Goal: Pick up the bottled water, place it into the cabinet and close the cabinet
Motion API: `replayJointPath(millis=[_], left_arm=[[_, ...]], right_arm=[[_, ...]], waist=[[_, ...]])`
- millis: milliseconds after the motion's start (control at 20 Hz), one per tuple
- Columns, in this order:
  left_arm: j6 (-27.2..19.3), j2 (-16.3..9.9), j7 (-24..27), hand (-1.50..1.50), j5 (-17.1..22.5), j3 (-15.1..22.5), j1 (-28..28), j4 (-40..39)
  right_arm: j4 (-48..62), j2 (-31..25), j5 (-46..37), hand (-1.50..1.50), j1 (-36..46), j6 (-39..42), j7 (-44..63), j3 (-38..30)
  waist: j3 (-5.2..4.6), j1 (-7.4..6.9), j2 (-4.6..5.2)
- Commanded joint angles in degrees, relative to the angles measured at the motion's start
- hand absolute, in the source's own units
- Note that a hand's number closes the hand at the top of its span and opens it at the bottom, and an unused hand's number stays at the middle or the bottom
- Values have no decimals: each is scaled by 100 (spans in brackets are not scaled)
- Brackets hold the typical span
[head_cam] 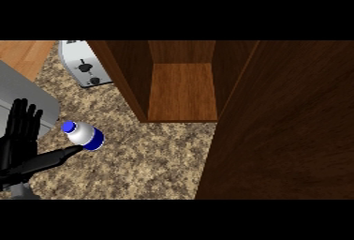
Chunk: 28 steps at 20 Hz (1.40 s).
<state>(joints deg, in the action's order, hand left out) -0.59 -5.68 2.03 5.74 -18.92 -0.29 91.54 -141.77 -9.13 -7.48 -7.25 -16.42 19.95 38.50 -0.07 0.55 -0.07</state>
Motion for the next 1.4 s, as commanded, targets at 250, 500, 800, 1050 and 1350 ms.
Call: replayJointPath(millis=[250,500,800,1050,1350], left_arm=[[210,6,1447,-150,-163,-16,-450,-1914],[343,32,1587,-150,-61,12,-298,-2132],[-12,275,2272,-150,-319,144,-784,-3170],[-56,95,2665,-150,-142,-148,-1091,-3933],[-115,-110,2961,-150,-156,-195,-1307,-4457]], right_arm=[[-649,-426,-751,-150,-467,-130,-6,436],[-790,-578,-676,-150,-519,-216,-8,366],[-547,-615,-449,-150,-411,-256,-280,99],[-411,-697,-436,-150,-354,-301,-377,167],[-352,-370,-762,-150,164,-542,158,384]], waist=[[0,47,-3],[3,4,-7],[4,18,3],[3,13,8],[-1,-22,6]])
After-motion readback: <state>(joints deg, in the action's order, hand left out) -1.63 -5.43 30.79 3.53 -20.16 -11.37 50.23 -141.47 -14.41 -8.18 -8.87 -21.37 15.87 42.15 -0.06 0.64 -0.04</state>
